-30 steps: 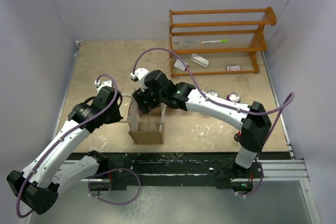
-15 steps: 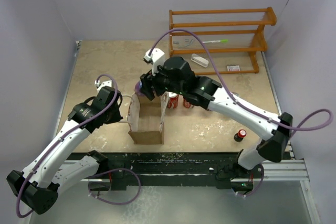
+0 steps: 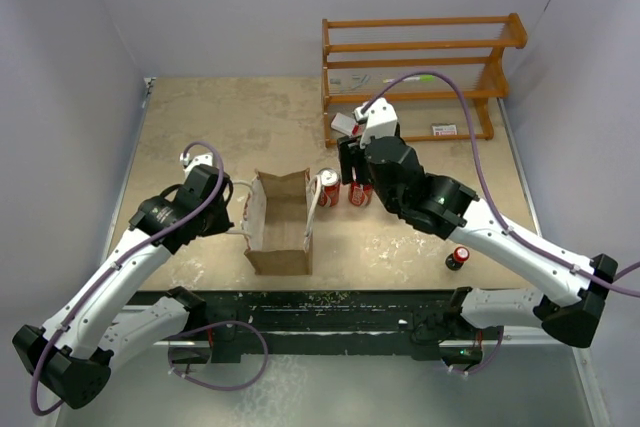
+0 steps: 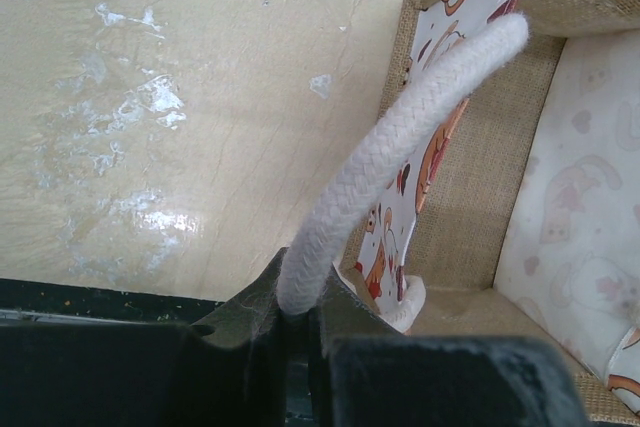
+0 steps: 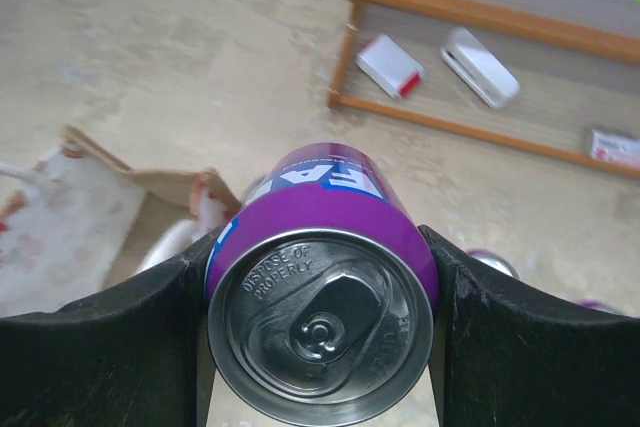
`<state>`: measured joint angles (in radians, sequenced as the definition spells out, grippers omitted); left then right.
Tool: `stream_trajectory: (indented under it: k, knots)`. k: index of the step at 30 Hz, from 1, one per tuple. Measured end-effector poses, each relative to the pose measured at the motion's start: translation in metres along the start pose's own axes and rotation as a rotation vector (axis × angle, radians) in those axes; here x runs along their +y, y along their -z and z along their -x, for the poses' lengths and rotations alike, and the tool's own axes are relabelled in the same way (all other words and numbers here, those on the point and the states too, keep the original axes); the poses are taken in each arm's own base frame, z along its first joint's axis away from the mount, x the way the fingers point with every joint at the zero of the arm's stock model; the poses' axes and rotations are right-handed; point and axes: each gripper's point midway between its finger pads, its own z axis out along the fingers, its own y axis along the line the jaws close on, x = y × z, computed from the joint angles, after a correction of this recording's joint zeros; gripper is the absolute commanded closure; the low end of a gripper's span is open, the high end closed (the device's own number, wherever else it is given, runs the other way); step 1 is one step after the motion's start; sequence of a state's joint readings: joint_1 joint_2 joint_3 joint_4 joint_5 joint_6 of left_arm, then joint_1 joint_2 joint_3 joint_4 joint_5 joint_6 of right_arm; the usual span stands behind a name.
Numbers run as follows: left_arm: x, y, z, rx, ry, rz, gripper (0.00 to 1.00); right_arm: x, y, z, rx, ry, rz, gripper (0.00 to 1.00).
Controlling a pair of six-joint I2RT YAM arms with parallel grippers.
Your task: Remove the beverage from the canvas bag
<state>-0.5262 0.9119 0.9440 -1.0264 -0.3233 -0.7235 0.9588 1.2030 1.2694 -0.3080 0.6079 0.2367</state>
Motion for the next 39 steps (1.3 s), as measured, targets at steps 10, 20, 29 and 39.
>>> stream_trajectory:
  k: [10,20,29,39]
  knots:
    - [0.002,0.008,0.004,-0.034,0.016,-0.019,0.93,-0.046,-0.006,-0.099,0.218,-0.034,-0.181,1.00]
    - [-0.003,0.009,0.003,-0.027,0.005,-0.048,0.65,-0.034,-0.004,-0.190,0.398,-0.010,-0.082,1.00]
    - [-0.010,0.024,0.013,-0.098,-0.002,-0.139,0.24,-0.016,-0.014,-0.219,0.421,-0.056,-0.018,1.00]
    - [-0.020,0.038,0.027,-0.129,-0.026,-0.190,0.01,-0.018,-0.020,-0.241,0.455,-0.128,-0.082,0.96]
